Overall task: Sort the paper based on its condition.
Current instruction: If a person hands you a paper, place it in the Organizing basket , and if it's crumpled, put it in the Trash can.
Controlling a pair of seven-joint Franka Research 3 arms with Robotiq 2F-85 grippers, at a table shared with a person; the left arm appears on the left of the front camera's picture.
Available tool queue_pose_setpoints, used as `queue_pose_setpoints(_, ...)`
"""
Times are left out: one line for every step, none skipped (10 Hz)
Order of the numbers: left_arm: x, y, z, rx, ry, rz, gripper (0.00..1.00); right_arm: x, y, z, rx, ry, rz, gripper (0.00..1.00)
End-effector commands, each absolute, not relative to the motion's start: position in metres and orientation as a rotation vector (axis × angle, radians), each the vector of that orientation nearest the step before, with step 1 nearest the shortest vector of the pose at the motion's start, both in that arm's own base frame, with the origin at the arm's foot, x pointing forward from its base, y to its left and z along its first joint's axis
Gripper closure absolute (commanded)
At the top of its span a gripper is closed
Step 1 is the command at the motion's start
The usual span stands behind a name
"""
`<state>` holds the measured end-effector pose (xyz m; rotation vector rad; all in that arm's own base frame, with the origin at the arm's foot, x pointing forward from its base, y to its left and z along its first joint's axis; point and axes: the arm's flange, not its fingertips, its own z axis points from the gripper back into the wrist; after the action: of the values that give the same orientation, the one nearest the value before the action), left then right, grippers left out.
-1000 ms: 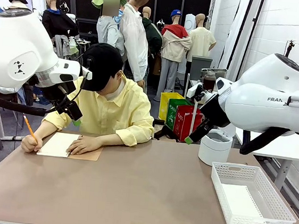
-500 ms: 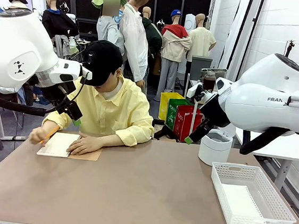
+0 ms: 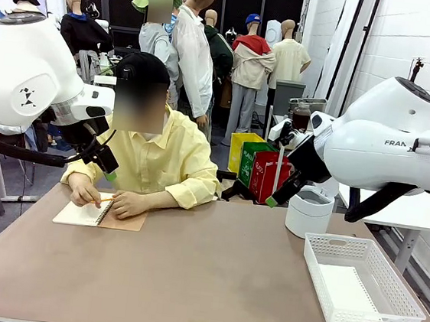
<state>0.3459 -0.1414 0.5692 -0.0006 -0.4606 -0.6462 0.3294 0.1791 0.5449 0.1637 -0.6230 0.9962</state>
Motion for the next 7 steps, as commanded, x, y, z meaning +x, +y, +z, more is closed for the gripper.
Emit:
queue_pose_setpoints(0.3461,-0.1405,0.57,-0.004,-0.462,-0.647,0.0,0.3312,0.1812,0.5463,0.167,-0.61,1.003,0.0)
queue_pose_setpoints(0.3461,-0.1405,0.57,-0.004,-0.462,-0.647,0.0,0.3312,0.1812,0.5463,0.167,-0.61,1.003,0.0)
queue_pose_setpoints(0.3461,-0.1405,0.57,-0.004,-0.462,-0.647,0.0,0.3312,0.1812,0.5463,0.167,-0.61,1.003,0.0)
queue_pose_setpoints(0.3461,-0.1405,0.57,-0.004,-0.462,-0.647,0.0,0.3312,0.1812,0.5463,0.167,-0.61,1.003,0.0)
queue_pose_setpoints(0.3461,-0.1405,0.57,-0.004,-0.462,-0.647,0.0,0.3312,0.1812,0.5463,0.167,-0.61,1.003,0.0)
queue_pose_setpoints(0.3461,-0.1405,0.57,-0.004,-0.462,-0.647,0.0,0.3312,0.1812,0.5463,0.167,-0.61,1.003,0.0)
queue_pose_setpoints(0.3461,-0.1405,0.57,-0.004,-0.462,-0.647,0.0,0.3312,0.1812,0.5463,0.167,-0.61,1.003,0.0)
